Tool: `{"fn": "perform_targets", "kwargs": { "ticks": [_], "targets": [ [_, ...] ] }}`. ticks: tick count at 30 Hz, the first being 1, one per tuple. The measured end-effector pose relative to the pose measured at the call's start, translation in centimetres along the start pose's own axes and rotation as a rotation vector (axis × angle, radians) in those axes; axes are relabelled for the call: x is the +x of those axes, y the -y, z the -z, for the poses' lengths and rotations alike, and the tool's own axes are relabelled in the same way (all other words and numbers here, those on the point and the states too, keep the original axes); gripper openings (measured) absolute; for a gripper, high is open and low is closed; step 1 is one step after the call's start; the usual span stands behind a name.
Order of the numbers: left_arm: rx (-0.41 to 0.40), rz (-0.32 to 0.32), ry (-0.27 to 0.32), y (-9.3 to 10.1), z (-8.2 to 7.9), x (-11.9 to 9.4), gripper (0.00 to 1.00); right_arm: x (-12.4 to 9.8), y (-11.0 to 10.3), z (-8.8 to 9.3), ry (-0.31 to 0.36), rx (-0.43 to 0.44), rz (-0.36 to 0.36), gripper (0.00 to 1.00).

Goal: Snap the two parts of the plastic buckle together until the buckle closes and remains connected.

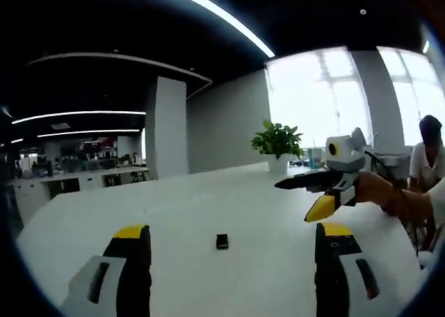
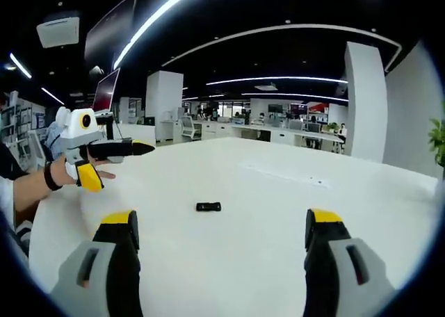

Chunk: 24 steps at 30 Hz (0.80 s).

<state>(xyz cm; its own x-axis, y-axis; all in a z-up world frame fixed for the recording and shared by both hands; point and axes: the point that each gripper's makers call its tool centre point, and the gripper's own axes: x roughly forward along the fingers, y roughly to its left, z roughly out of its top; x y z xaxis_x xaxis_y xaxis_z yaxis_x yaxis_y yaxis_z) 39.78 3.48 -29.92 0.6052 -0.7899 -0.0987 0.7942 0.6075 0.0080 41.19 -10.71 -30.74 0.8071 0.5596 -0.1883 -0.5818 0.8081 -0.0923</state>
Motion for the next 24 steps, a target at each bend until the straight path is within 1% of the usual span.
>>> {"fn": "perform_targets", "kwargs": {
  "ticks": [2, 3, 5, 6, 7, 9, 11, 14, 17, 19, 21, 22, 24],
  "targets": [
    [0.027, -0.026, -0.033, 0.0, 0.5, -0.8, 0.99, -0.2, -0.1, -0.4, 0.004, -0.014, 0.000, 1.00],
    [0.032, -0.027, -0.033, 0.1, 0.7, -1.0, 0.99, -0.5, -0.2, -0.7, 0.018, -0.018, 0.000, 1.00],
    [0.029, -0.041, -0.047, 0.3, 1.0, -1.5, 0.99, -1.1, -0.4, -0.6, 0.022, -0.020, 0.003, 1.00],
    [0.033, -0.045, -0.046, 0.6, 1.0, -2.0, 0.99, -1.4, -0.4, -0.6, 0.026, -0.022, 0.006, 1.00],
    [0.032, -0.050, -0.035, 0.7, 0.9, -2.4, 0.99, -1.7, -0.4, -0.6, 0.032, -0.030, 0.010, 1.00],
    [0.025, -0.037, -0.021, 1.1, 0.6, -3.0, 0.99, -2.6, -0.5, -0.2, 0.031, -0.042, 0.021, 1.00],
    [0.007, -0.030, 0.020, 1.5, 0.2, -3.8, 0.99, -3.8, -0.6, 0.0, 0.041, -0.039, 0.027, 1.00],
    [0.009, -0.040, 0.029, 1.9, 0.3, -5.0, 0.99, -5.1, -0.9, -0.1, 0.050, -0.043, 0.034, 1.00],
    [0.025, -0.050, 0.027, 2.5, 0.9, -6.6, 0.99, -6.3, -1.4, -0.4, 0.064, -0.071, 0.051, 1.00],
    [0.030, -0.045, 0.039, 3.2, 1.1, -7.7, 0.99, -7.1, -1.9, -0.3, 0.064, -0.082, 0.047, 1.00],
    [0.009, -0.036, 0.034, 3.9, 1.5, -8.8, 0.99, -7.8, -2.4, -0.1, 0.068, -0.082, 0.045, 1.00],
    [0.002, -0.043, 0.056, 4.2, 1.5, -9.5, 0.99, -8.2, -2.7, 0.1, 0.068, -0.086, 0.043, 1.00],
    [0.004, -0.051, 0.060, 4.6, 1.7, -10.6, 0.99, -8.8, -3.2, 0.4, 0.065, -0.097, 0.044, 1.00]
  ]
}}
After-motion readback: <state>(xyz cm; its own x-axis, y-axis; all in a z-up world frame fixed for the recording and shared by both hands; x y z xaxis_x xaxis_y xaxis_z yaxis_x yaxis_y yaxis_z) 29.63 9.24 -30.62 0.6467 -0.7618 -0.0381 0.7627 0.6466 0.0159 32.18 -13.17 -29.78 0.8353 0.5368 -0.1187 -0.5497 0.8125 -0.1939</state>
